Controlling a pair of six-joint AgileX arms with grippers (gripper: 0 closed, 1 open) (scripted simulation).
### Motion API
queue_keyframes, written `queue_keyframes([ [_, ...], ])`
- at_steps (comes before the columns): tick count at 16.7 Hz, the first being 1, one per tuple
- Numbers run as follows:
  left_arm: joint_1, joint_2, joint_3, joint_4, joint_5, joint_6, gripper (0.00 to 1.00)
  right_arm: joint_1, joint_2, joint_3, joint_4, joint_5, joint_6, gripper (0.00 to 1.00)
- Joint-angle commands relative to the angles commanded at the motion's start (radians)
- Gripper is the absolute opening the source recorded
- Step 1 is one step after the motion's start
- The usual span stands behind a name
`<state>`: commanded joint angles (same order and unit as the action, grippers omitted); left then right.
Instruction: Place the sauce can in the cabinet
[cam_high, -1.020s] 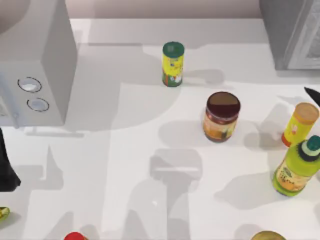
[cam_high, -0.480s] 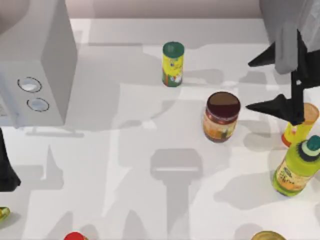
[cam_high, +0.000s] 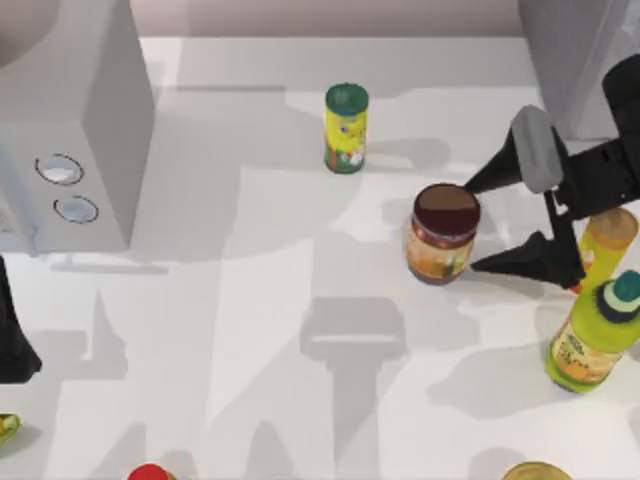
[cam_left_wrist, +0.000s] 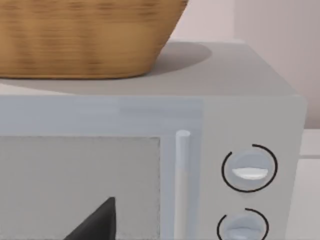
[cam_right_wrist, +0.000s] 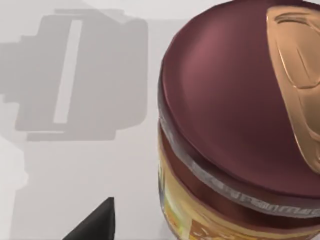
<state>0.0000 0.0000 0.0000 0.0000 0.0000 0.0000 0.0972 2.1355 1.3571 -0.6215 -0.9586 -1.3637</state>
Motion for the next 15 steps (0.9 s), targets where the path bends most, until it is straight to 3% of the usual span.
queue_keyframes([
  [6,0.000,0.000,0.000,0.000,0.000,0.000,1.00,0.022,-0.007,0.001,0.034,0.003,0.040,1.00],
  [11,0.000,0.000,0.000,0.000,0.000,0.000,1.00,0.115,0.030,-0.015,0.194,0.026,0.185,1.00],
  [15,0.000,0.000,0.000,0.000,0.000,0.000,1.00,0.128,0.067,-0.047,0.286,0.032,0.213,1.00],
])
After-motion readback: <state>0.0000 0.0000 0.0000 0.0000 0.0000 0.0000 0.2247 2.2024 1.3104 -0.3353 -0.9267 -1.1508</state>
